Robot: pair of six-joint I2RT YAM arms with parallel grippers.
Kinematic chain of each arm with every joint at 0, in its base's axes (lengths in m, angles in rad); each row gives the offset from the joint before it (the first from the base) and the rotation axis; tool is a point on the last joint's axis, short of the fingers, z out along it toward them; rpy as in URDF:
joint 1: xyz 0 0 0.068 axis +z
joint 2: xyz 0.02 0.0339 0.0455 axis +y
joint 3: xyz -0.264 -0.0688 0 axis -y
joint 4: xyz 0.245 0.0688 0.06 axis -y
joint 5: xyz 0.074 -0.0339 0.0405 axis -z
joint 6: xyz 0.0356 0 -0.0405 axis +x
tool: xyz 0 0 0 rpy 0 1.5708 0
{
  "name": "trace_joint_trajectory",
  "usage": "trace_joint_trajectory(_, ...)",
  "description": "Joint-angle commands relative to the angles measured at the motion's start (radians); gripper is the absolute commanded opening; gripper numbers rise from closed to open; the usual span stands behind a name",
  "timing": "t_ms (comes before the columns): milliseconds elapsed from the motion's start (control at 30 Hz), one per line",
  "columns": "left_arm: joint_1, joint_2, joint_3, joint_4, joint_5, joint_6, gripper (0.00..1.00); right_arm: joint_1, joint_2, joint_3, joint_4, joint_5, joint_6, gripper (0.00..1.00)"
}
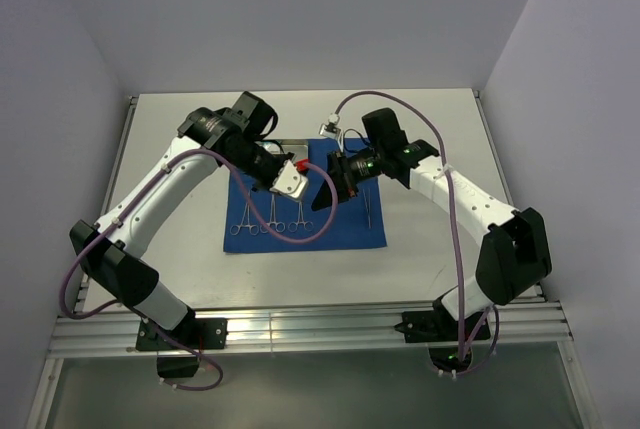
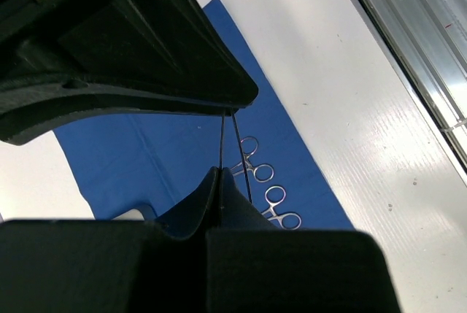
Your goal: Open and lay out the surgical kit
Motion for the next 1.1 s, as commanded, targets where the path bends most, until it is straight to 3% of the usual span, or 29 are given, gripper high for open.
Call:
trace_joint_trajectory(0, -0.011, 0.001, 0.039, 0.0, 0.015, 0.026, 0.0, 0.005, 0.02, 0.046, 0.038, -0.024, 0.03, 0.34)
trace_joint_trajectory(100, -0.014, -0.002, 0.037, 0.001, 0.014, 0.029, 0.0, 0.005, 0.026, 0.046, 0.058, -0.03, 0.05, 0.27)
trace_joint_trajectory(233, -0.014, -0.007, 0.028, 0.007, 0.021, 0.025, 0.01, 0.005, 0.024, 0.04, 0.087, -0.046, 0.068, 0.1)
trace_joint_trajectory(333, -0.014, -0.013, 0.014, 0.027, 0.026, 0.003, 0.09, 0.005, 0.014, 0.029, 0.096, -0.053, 0.06, 0.0)
trace_joint_trajectory(533, 0.003, -0.054, -0.024, 0.114, 0.052, -0.087, 0.28, 0.005, 0.0, 0.003, 0.087, -0.069, 0.036, 0.0)
trace_joint_trajectory(767, 0.084, -0.06, 0.019, 0.217, 0.165, -0.201, 0.29, 0.005, -0.008, -0.013, 0.052, -0.061, -0.018, 0.0)
trace_joint_trajectory(867, 0.153, -0.074, 0.025, 0.33, 0.248, -0.31, 0.28, 0.005, -0.013, -0.025, 0.038, -0.053, -0.047, 0.0)
trace_joint_trajectory(967, 0.236, -0.083, 0.014, 0.502, 0.331, -0.52, 0.27, 0.002, -0.029, -0.043, 0.044, -0.027, -0.061, 0.0)
trace_joint_trajectory(1067, 0.32, -0.126, -0.07, 0.789, 0.339, -0.864, 0.25, -0.016, -0.066, -0.08, 0.119, -0.004, -0.004, 0.0)
